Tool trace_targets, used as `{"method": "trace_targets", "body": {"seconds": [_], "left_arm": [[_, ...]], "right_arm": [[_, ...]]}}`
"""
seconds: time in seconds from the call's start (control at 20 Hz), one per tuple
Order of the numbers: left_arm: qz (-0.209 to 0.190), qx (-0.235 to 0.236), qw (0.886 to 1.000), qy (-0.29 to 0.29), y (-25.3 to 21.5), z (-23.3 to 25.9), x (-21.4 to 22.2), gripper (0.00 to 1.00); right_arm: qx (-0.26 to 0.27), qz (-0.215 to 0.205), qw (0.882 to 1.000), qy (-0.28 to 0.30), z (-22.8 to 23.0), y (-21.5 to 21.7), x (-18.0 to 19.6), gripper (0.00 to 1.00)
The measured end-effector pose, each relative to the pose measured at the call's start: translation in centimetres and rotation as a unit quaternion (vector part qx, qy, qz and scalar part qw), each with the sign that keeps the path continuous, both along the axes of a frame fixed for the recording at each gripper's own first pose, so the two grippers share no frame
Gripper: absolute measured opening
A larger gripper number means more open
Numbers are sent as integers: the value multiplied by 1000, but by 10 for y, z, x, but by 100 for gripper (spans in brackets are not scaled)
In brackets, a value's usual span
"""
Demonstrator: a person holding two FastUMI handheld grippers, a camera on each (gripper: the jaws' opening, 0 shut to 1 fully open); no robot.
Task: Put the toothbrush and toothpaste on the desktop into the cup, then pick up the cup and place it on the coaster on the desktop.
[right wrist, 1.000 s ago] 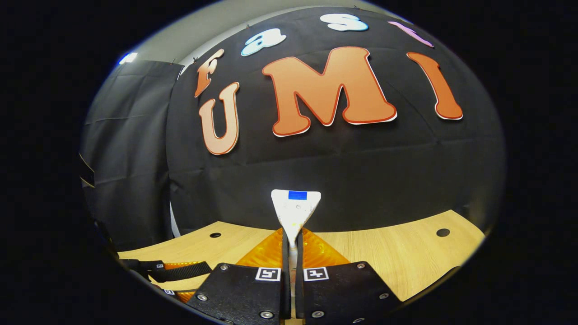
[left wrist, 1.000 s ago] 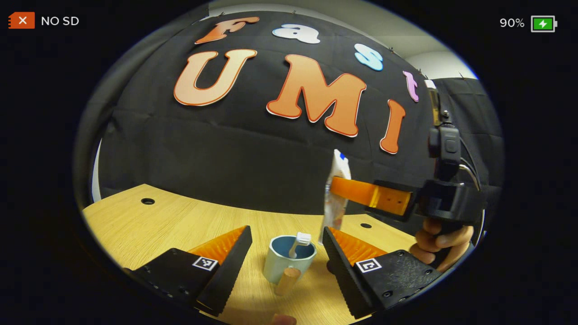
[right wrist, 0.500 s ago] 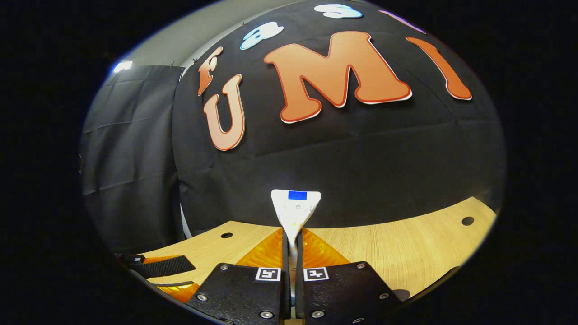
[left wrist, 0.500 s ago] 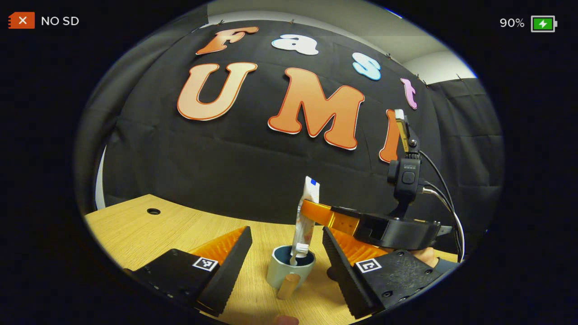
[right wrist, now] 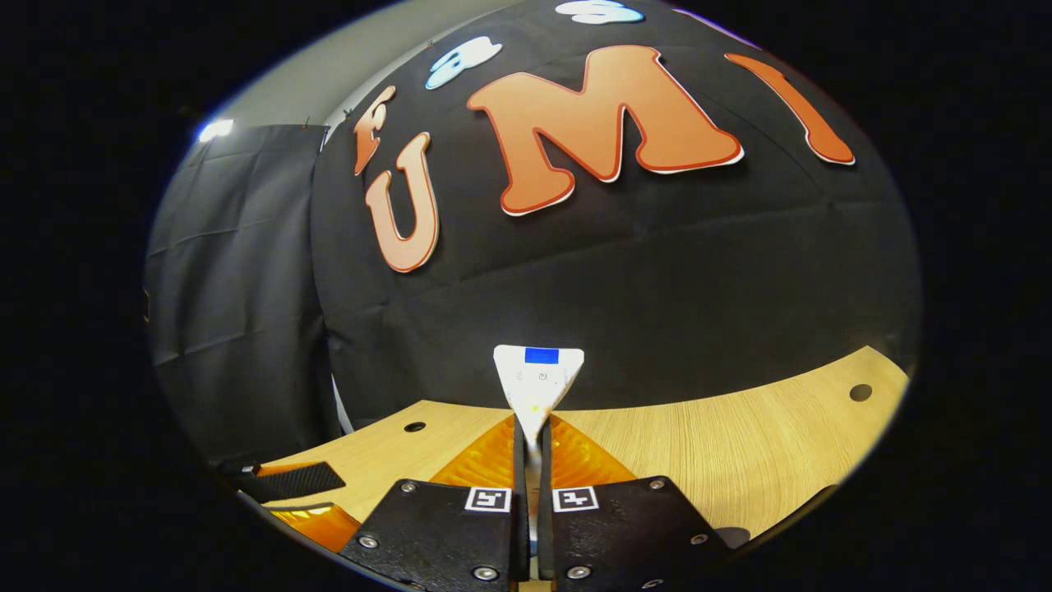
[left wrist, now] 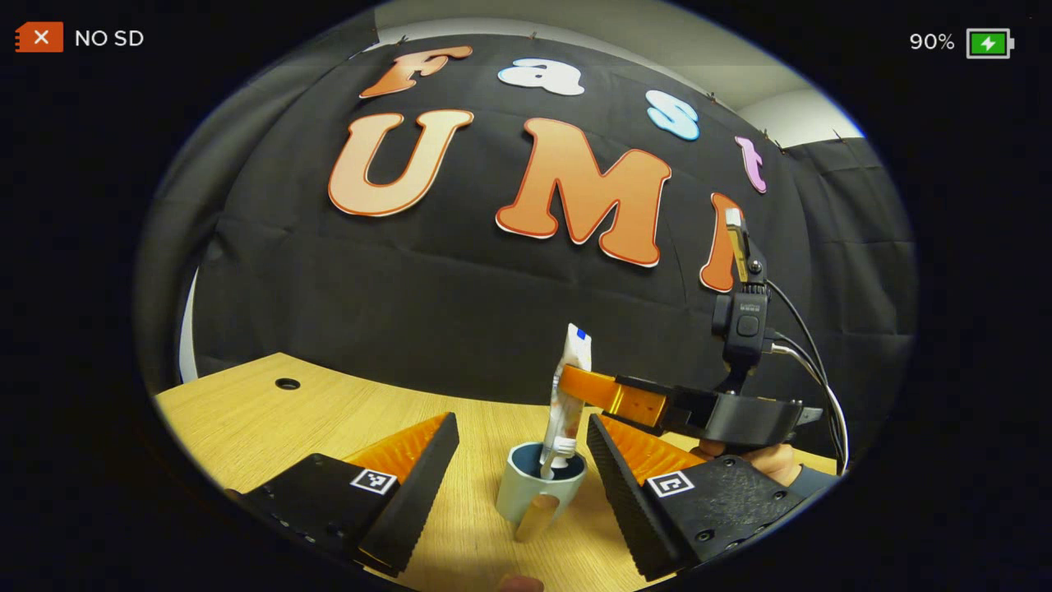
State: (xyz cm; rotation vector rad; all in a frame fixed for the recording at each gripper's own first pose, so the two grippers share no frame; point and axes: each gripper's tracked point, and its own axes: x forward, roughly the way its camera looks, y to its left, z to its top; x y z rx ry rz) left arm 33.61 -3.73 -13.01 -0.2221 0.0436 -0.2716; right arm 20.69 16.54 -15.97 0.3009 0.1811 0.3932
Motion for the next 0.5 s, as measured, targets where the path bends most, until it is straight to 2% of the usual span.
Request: {"method": "trace_targets", "body": {"seconds": [0.35, 0.5], "left_arm": [[28, -10, 999, -30, 17, 14, -2, 94], [34, -12, 999, -32, 20, 14, 0, 94]], "right_arm": [[-17, 22, 1000, 3, -15, 15, -4, 5], [-28, 26, 999, -1, -18, 17, -5, 10]]}}
